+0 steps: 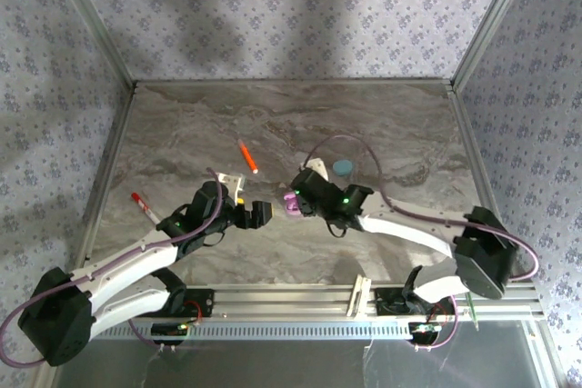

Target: Insert the wireless bluetooth earbuds into the charging case

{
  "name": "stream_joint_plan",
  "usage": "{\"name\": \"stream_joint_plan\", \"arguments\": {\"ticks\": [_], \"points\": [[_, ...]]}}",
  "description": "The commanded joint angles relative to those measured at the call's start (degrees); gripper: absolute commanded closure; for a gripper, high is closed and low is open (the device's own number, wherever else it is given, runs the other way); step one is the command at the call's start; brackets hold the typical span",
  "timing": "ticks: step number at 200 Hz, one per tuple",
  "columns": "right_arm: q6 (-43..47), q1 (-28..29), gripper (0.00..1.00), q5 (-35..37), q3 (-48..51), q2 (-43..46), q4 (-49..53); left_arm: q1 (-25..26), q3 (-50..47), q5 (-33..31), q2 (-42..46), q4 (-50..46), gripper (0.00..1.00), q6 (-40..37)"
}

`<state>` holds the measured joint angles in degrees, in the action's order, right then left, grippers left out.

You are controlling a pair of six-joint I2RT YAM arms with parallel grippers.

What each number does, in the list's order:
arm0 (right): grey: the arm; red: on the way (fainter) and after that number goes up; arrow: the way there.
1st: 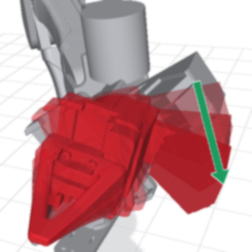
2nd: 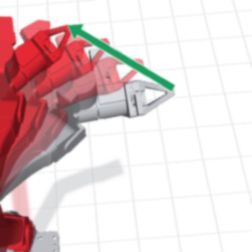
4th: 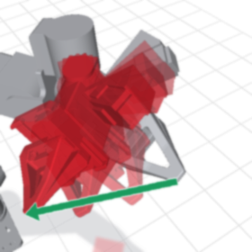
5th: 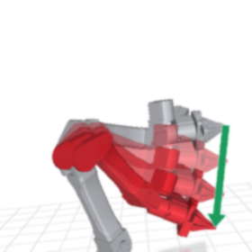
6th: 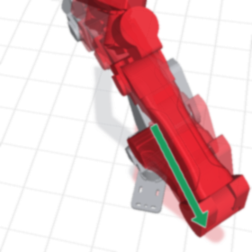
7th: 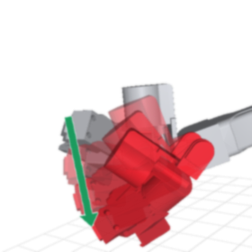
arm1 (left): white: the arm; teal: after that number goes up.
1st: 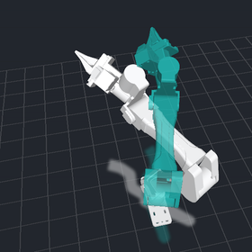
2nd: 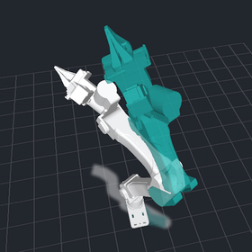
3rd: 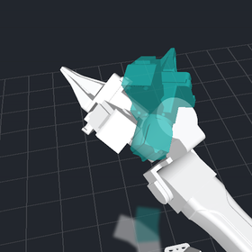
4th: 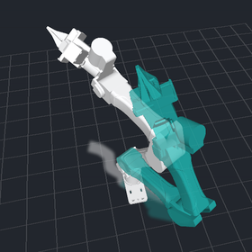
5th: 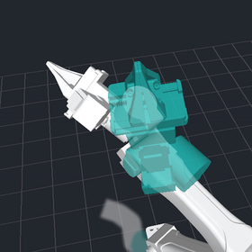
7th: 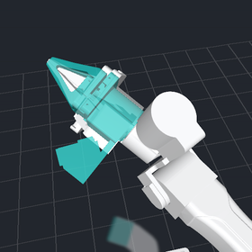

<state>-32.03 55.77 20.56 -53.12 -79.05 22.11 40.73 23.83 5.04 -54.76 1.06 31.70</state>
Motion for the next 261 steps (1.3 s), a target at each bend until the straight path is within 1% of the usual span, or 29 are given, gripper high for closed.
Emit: {"name": "stream_joint_plan", "arguments": {"ticks": [1,18,43,70,91,102,110,146,181,198,219,230,243,258,261], "points": [[-0.9,-2.6,0.54,-6.0,3.6,5.8,-0.3,1.3,-0.2,-0.3,0.8,1.3,0.0,2.9],[-0.9,-5.2,0.46,-10.1,6.9,10.3,-1.1,3.2,0.2,-1.0,1.4,-0.7,0.0,4.9],[-1.6,-8.5,0.33,-15.2,12.7,18.0,-2.3,7.1,0.4,-3.9,3.0,-3.7,0.0,8.5],[-2.5,-11.3,0.22,-19.4,17.9,26.2,-1.5,11.7,0.5,-7.8,4.6,-6.5,0.0,11.8],[-3.5,-12.7,0.15,-21.6,20.8,32.2,0.5,14.2,1.3,-8.9,4.1,-7.6,0.0,13.6],[-3.5,-13.1,0.07,-22.3,22.2,35.3,1.9,15.3,2.2,-8.9,3.2,-8.1,0.0,14.3],[-5.2,-13.2,0.01,-22.6,23.2,37.6,3.1,16.1,2.8,-8.8,2.3,-8.6,0.0,14.8],[-8.9,-13.6,0.0,-22.6,28.0,46.4,5.8,18.0,4.5,-7.5,-2.4,-9.2,0.0,16.1],[-10.5,-14.2,0.0,-21.6,28.2,48.6,8.4,18.6,5.7,-7.2,-6.0,-7.1,0.0,16.8],[-11.3,-14.4,0.0,-20.8,27.5,47.9,9.1,18.7,5.7,-7.4,-6.8,-5.2,0.0,16.9],[-9.3,-15.8,0.0,-24.1,26.9,45.5,8.2,18.6,5.9,-7.3,-8.1,-3.5,0.0,16.4],[-7.6,-17.5,0.0,-25.6,26.4,43.6,5.9,18.1,6.5,-6.7,-8.8,-3.1,0.01,15.9],[-5.4,-20.1,0.0,-29.4,25.3,40.5,3.8,17.0,6.7,-5.0,-9.5,-1.9,0.02,15.4],[-4.4,-23.4,0.0,-32.7,23.0,35.8,2.2,14.7,6.3,-1.7,-10.1,0.2,0.06,15.4],[-2.4,-24.0,0.0,-33.5,22.4,34.8,2.1,14.1,6.1,-1.0,-10.2,0.7,0.07,15.4]]}}
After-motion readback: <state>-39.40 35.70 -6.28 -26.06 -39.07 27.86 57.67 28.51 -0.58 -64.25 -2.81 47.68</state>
